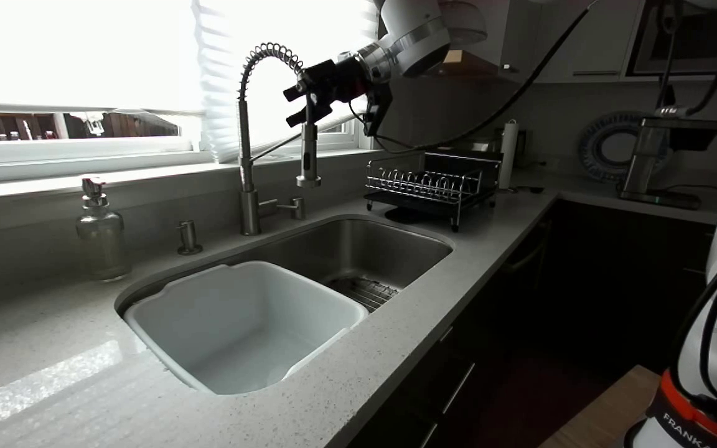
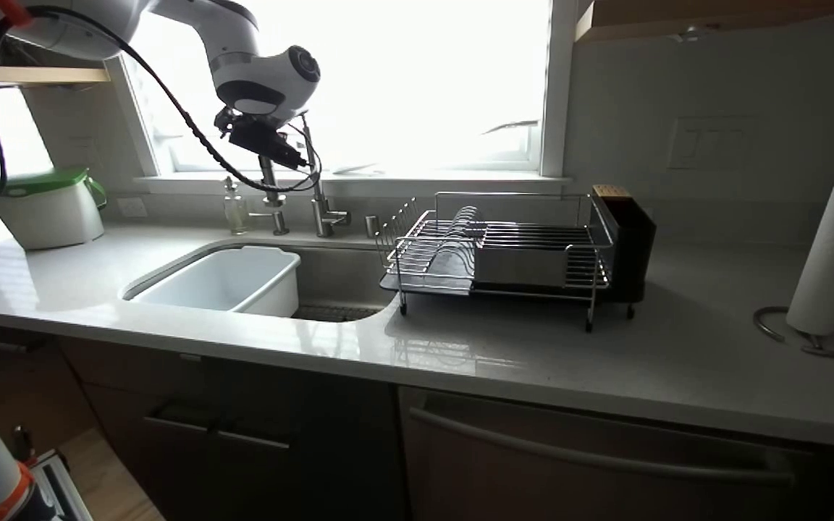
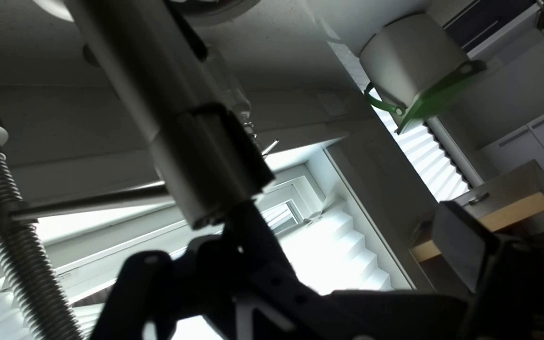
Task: Turn the tap nozzle to the left
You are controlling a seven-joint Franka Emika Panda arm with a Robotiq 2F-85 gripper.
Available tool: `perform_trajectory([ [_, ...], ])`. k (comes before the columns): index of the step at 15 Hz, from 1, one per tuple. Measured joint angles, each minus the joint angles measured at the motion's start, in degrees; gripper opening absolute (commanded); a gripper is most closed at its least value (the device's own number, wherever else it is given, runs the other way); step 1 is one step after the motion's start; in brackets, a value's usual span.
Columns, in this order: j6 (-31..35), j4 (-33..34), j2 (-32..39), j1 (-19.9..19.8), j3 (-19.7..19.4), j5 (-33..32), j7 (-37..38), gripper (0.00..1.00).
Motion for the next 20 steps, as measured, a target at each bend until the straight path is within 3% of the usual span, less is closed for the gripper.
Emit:
perform_trajectory([
  [10, 5.2, -2.2, -1.8, 2.0, 1.2, 0.3, -1.6, 1.00],
  [14, 10.1, -2.2, -3.1, 0.8, -0.6, -3.6, -5.0, 1.00],
  [17, 9.1, -2.2, -4.9, -0.8, -2.3, -8.3, -4.7, 1.00],
  [20, 2.7, -1.6, -7.2, -2.5, -4.3, -13.4, -2.6, 1.00],
])
